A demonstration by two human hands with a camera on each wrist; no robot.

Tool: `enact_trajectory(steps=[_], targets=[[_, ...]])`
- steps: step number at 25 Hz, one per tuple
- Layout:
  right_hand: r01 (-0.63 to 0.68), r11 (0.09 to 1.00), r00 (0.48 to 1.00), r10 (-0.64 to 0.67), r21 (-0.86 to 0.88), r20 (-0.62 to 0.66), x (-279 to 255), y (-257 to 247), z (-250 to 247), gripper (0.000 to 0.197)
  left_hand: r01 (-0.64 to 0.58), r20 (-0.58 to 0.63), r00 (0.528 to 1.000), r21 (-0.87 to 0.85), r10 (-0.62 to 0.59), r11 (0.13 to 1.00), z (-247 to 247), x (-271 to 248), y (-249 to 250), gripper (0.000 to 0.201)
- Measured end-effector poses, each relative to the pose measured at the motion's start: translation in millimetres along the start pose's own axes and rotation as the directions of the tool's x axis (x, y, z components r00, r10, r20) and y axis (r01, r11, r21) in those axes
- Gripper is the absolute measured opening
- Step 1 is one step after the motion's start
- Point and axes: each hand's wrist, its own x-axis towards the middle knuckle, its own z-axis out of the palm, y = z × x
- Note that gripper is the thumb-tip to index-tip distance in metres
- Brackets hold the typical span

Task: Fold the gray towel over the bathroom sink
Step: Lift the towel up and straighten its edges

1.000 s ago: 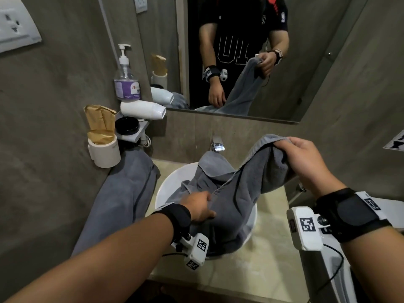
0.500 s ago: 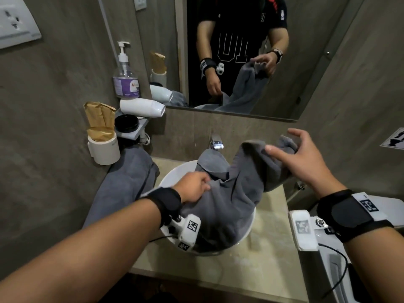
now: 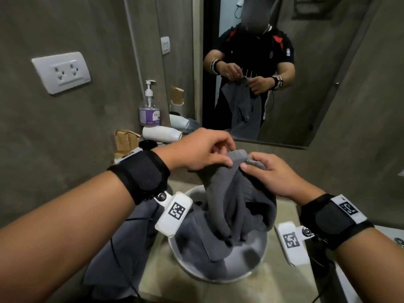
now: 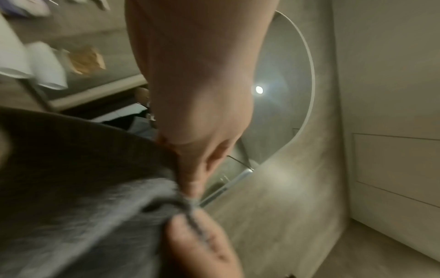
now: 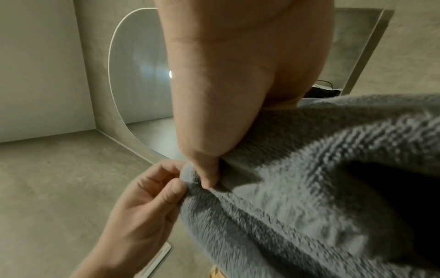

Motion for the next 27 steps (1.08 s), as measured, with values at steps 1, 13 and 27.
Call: enact_trajectory(steps=[1, 13, 27], targets=[[-0.014, 1.000, 1.000, 0.015, 0.020, -0.024, -0.6, 0.1, -2.6, 0.028, 0.068, -0.001, 0.998, -0.059, -0.068, 0.996, 10.4, -10.1, -10.6, 0.033], [-0.218, 0.934, 0.944, 0.275, 0.284, -0.183, -5.8, 43.4, -19.1, 0.022, 0.208, -0.193, 0.774, -0.822, -0.603, 0.530, 104.0, -30.2, -93.8, 0.013], [-0.067, 0.995, 0.734, 0.004, -0.068, -0.679, 69.6, -62.9, -210.8, 0.014, 0.229, -0.723, 0.690, 0.259, 0.032, 0.938, -200.4, 61.8, -4.2, 0.011]])
